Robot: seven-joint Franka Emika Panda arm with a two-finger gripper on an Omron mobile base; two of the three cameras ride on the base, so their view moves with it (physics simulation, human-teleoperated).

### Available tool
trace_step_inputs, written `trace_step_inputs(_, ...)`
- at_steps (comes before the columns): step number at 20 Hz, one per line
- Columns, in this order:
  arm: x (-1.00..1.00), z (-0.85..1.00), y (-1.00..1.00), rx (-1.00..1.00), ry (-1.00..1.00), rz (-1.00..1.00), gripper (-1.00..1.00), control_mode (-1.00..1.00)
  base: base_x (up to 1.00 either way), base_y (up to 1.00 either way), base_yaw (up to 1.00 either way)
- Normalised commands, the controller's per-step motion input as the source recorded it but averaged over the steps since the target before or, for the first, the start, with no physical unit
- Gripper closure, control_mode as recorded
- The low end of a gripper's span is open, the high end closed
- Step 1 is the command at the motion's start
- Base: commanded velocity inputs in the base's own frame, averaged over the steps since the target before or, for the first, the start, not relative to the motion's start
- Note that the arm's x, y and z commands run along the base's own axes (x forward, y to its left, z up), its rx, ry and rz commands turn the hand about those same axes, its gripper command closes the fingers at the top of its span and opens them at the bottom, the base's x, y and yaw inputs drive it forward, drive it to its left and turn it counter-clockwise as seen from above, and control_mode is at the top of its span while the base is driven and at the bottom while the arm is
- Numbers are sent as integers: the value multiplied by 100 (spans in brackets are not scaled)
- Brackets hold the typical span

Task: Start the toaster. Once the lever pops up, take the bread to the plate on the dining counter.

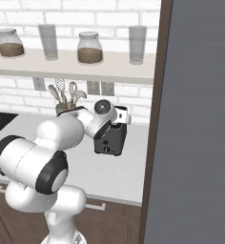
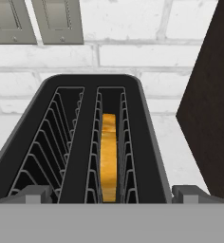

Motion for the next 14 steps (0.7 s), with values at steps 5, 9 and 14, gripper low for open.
trace_step_inputs(5, 0, 0, 0, 0, 0, 0, -100, -100, 0, 0, 0)
trace_step_inputs(9, 0, 0, 0, 0, 0, 0, -100, -100, 0, 0, 0)
trace_step_inputs(14, 0, 0, 0, 0, 0, 0, -100, -100, 0, 0, 0)
